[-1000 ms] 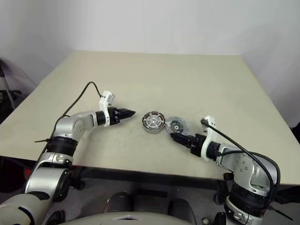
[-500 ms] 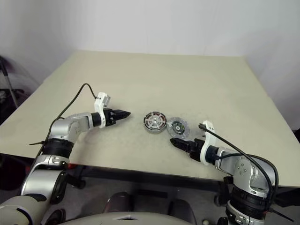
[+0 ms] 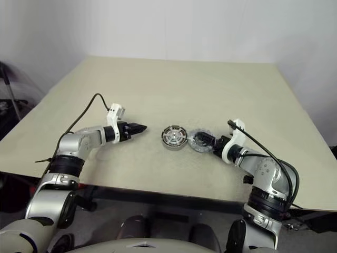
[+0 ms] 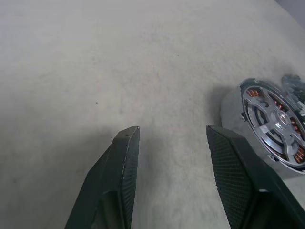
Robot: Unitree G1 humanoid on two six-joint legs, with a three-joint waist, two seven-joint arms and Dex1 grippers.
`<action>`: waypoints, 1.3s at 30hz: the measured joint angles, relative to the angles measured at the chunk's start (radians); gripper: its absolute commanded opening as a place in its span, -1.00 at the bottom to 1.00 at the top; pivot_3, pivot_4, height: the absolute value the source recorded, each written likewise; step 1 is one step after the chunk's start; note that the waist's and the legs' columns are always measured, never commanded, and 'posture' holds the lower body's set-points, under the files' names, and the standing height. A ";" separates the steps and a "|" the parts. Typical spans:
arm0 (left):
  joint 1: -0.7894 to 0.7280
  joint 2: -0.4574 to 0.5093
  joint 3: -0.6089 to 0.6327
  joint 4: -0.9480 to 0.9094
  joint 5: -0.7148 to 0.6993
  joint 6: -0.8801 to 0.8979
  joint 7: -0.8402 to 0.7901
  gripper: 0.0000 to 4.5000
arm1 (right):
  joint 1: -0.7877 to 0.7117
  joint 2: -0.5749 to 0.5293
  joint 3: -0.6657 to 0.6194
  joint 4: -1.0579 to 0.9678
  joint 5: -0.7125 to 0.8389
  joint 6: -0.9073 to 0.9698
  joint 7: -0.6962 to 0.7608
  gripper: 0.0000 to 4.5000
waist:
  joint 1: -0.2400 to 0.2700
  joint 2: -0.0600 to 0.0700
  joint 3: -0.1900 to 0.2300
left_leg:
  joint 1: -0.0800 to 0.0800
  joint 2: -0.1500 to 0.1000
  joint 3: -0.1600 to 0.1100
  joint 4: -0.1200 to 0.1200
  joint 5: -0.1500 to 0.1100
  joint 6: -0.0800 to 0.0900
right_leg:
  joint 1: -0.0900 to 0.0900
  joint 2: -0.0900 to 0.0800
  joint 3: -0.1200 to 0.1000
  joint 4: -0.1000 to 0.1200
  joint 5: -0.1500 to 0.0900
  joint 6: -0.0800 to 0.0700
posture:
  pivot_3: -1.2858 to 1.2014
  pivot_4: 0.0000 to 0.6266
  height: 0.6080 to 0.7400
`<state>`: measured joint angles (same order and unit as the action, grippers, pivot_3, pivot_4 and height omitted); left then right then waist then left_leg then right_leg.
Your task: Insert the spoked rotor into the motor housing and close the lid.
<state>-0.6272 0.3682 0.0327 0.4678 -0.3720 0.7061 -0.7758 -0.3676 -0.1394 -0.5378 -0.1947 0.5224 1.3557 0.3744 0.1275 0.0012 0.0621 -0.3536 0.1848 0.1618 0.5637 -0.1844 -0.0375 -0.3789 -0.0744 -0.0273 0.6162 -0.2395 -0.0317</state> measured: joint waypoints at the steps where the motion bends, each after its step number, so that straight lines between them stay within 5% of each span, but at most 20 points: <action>1: 0.000 -0.001 0.000 -0.001 0.000 0.000 0.001 0.05 | -0.016 -0.001 0.000 0.000 0.009 0.000 -0.002 0.98 | 0.000 0.000 0.000 | -0.002 0.000 0.000 0.000 0.000 0.001 | -0.002 0.000 0.000 0.000 0.000 0.000 | 0.03 -1.00 1.00; 13: -0.053 0.016 0.015 0.105 0.026 -0.056 0.031 0.05 | -0.214 0.089 0.073 -0.191 0.132 0.237 -0.081 0.98 | 0.000 0.000 0.000 | -0.007 0.001 -0.001 0.001 -0.001 0.002 | -0.007 0.001 -0.001 0.002 0.000 0.001 | 0.03 -1.00 1.00; 23: -0.090 0.016 0.052 0.185 0.042 -0.111 0.052 0.05 | -0.262 0.123 0.162 -0.195 0.156 0.253 -0.176 0.98 | 0.006 0.000 0.000 | -0.009 0.000 -0.004 0.002 0.000 0.000 | -0.007 0.001 -0.001 0.002 0.001 0.002 | 0.03 -1.00 1.00; 27: -0.079 0.009 0.051 0.177 0.042 -0.111 0.053 0.05 | -0.216 -0.013 0.287 -0.210 0.106 0.157 -0.144 0.98 | 0.010 0.000 0.000 | -0.011 -0.001 -0.006 0.002 0.000 -0.001 | -0.007 0.001 -0.002 0.002 0.001 0.002 | 0.03 -1.00 1.00; 32: -0.057 0.005 0.050 0.154 0.041 -0.106 0.042 0.05 | -0.043 -0.333 0.567 -0.244 -0.025 -0.238 0.087 0.98 | 0.026 0.000 0.000 | -0.013 -0.001 -0.009 0.003 0.000 0.000 | -0.007 0.001 -0.004 0.002 0.001 0.004 | 0.03 -1.00 1.00; 39: -0.032 0.007 0.010 0.058 0.043 -0.101 -0.032 0.05 | 0.040 -0.433 0.773 -0.163 -0.182 -0.613 0.274 0.98 | 0.020 0.000 0.000 | -0.014 0.000 -0.009 0.012 -0.001 0.001 | -0.006 0.001 -0.003 0.005 0.001 0.003 | 0.03 -1.00 1.00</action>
<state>-0.6595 0.3751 0.0424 0.5258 -0.3287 0.6054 -0.8082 -0.3273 -0.5719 0.2357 -0.3579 0.3408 0.7429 0.6489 0.1475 0.0012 0.0621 -0.3673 0.1847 0.1525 0.5755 -0.1852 -0.0363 -0.3850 -0.0736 -0.0307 0.6215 -0.2382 -0.0288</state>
